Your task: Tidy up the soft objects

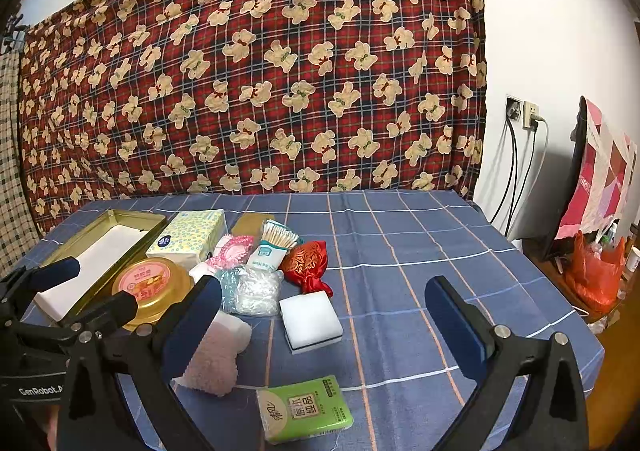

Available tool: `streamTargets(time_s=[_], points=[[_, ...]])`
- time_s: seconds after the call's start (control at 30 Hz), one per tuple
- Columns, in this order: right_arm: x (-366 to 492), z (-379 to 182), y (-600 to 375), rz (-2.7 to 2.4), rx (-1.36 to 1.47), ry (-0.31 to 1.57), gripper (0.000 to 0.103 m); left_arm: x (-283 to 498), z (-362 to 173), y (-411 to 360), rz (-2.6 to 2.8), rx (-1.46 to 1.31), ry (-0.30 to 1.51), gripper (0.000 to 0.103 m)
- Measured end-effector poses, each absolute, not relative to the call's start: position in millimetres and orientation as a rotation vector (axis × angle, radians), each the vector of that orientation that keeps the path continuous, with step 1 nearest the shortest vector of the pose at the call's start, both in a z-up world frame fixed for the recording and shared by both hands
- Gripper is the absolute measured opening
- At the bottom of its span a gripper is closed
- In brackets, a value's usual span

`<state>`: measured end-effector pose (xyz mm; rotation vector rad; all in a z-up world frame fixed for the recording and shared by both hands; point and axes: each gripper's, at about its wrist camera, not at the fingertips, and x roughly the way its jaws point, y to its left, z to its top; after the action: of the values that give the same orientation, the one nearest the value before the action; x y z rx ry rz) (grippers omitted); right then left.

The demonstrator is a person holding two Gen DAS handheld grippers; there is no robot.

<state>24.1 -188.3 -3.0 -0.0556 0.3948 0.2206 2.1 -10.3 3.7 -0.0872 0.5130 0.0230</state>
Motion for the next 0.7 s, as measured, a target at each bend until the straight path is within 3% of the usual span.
streamTargets(time_s=[0.7], points=[[22.7, -6.9, -191.3, 0.22, -0.051, 0.401, 0.102, 1.6, 2.5, -9.1, 0.02, -0.084, 0.516, 0.102]])
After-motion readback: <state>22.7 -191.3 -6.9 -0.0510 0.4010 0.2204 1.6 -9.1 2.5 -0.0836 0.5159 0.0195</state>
